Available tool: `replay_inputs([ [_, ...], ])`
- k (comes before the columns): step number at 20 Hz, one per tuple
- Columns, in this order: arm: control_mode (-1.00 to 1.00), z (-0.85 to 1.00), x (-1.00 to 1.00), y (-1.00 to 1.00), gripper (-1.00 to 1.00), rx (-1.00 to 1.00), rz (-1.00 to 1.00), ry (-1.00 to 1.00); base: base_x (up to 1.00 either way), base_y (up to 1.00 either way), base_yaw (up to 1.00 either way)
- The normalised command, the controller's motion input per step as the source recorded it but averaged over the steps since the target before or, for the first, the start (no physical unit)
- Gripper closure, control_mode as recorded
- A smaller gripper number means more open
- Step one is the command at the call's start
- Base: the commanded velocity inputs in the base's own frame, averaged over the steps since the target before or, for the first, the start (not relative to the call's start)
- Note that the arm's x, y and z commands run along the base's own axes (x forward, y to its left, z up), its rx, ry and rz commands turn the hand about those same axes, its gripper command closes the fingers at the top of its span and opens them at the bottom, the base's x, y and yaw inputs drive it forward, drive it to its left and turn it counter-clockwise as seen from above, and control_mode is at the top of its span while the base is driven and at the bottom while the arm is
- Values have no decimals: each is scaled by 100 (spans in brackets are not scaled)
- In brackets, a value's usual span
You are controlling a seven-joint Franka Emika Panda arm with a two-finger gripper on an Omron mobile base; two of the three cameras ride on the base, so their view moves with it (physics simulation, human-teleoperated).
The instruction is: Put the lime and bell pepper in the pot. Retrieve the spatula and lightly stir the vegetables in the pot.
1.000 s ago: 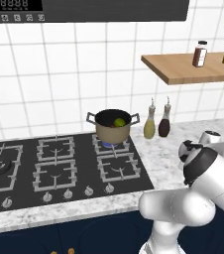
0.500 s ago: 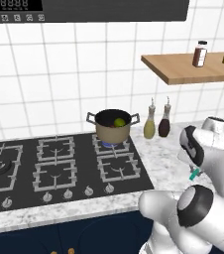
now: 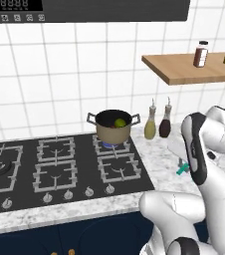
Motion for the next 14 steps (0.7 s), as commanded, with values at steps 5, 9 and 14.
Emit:
replay_inputs([
  [5, -100, 63, 17, 96, 100, 36, -6, 0, 0, 0, 0],
  [9, -100, 58, 52, 100, 100, 28, -11, 0, 0, 0, 0],
  [14, -100, 55, 80, 83, 100, 24, -19, 0, 0, 0, 0],
])
